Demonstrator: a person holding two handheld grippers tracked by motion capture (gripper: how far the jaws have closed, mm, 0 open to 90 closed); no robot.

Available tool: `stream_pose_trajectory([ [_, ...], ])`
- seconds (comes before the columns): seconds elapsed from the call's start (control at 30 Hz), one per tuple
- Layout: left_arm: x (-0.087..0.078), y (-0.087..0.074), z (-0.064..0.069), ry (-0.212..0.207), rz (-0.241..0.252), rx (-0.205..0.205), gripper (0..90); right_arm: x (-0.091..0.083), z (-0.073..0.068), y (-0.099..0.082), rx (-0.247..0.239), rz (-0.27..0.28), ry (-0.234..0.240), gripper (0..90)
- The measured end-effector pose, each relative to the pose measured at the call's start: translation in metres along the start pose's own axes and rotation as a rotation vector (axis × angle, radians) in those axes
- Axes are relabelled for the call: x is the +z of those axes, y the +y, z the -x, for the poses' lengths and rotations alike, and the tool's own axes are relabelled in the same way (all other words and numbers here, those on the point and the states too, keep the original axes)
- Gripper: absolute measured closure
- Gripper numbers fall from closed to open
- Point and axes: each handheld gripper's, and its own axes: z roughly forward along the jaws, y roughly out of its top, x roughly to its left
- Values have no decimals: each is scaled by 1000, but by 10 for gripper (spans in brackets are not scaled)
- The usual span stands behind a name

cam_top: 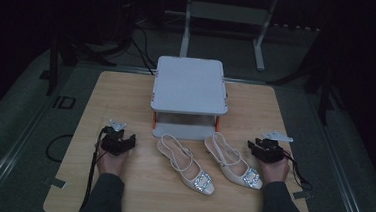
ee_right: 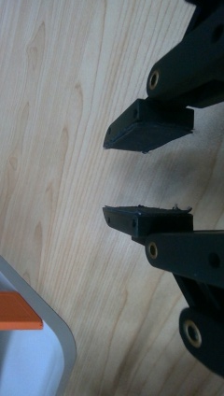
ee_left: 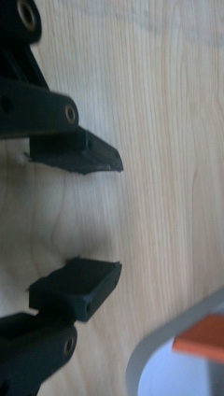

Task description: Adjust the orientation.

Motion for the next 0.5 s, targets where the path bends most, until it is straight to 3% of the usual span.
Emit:
stream_pose_trajectory([
  [0.13, -6, 3, 4, -50, 2, 9, 504, -3, -1, -1, -6, 10, 1, 595],
  [0.33, -27, 13, 13, -128, 44, 67, 523, -4, 1, -2, -4, 3, -4, 582],
  [0.5, -43, 22, 17, -177, 76, 80, 545, -4, 1, -2, -8, 3, -8, 578],
])
